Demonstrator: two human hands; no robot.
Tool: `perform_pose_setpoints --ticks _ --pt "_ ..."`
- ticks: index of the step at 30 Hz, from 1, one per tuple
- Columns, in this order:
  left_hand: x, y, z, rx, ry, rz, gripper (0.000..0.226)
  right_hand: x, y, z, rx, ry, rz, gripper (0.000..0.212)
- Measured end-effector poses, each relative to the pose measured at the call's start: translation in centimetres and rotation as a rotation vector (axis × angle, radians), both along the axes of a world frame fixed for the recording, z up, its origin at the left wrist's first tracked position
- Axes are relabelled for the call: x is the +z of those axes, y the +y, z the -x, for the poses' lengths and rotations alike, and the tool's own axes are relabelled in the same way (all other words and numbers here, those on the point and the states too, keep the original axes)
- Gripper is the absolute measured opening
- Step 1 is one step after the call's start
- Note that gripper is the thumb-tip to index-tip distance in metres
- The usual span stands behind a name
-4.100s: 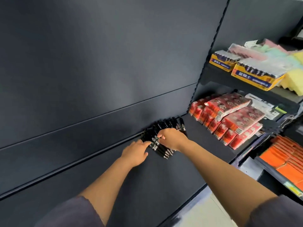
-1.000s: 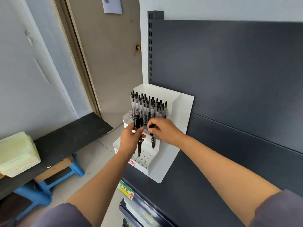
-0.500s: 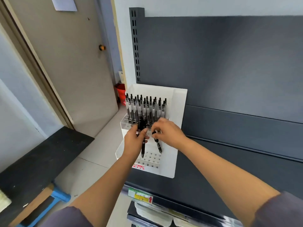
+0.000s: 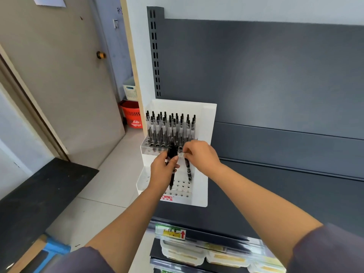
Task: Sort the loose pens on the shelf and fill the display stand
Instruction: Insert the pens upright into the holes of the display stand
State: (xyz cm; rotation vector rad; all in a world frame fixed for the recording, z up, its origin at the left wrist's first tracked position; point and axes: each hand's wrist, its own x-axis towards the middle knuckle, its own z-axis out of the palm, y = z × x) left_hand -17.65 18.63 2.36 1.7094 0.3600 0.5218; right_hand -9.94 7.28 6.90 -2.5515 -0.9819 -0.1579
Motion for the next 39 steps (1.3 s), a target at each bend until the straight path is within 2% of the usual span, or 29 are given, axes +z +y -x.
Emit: perform_pose_setpoints --ticks 3,8,12,17,19,21,24,28,31,35,39 --pt "0.1 0.0 0.1 0.008 0.011 -0.002 0.007 0.0 -0.3 -0.4 0.017 -0.043 0.017 0.016" --pt "0.1 -0.3 0.2 0.034 0.026 -0.001 0.004 0.4 -1.2 -1.2 0.010 0.068 0.005 0.015" --pt "0.0 -0.8 0.0 0.052 0.036 -0.003 0.003 0.2 -1.3 -1.2 0.055 0.060 0.075 0.015" --pt "0.2 -1.5 -0.2 0.075 0.045 0.002 0.005 -0.5 -1.3 -0.9 0.029 0.025 0.061 0.017" --pt "0.4 -1.7 -0.1 0.081 0.043 0.004 0.004 -0.3 -1.4 -1.1 0.050 0.069 0.057 0.016" --pt "0.6 -1.8 -0.1 0.082 0.038 0.015 0.008 0.4 -1.5 -1.3 0.063 0.163 -0.050 0.018" --pt "1.0 -2.2 -0.2 0.081 0.041 0.032 0.010 2.1 -1.3 -1.4 0.085 0.342 -0.317 0.021" --pt "1.4 -2.8 -0.1 0.125 0.046 -0.029 0.013 2.9 -0.9 -0.8 0.125 0.481 -0.410 0.004" --pt "1.6 -2.8 0.2 0.173 0.047 -0.120 0.009 2.9 -0.4 -0.6 0.089 0.487 -0.424 0.010" --pt "2.2 -2.2 0.5 0.156 0.020 -0.137 0.007 3.4 0.4 -0.5 0.038 0.484 -0.432 0.024" --pt "2.7 -1.1 0.1 0.149 -0.046 -0.126 0.011 4.2 0.4 -0.8 0.027 0.289 -0.388 0.013"
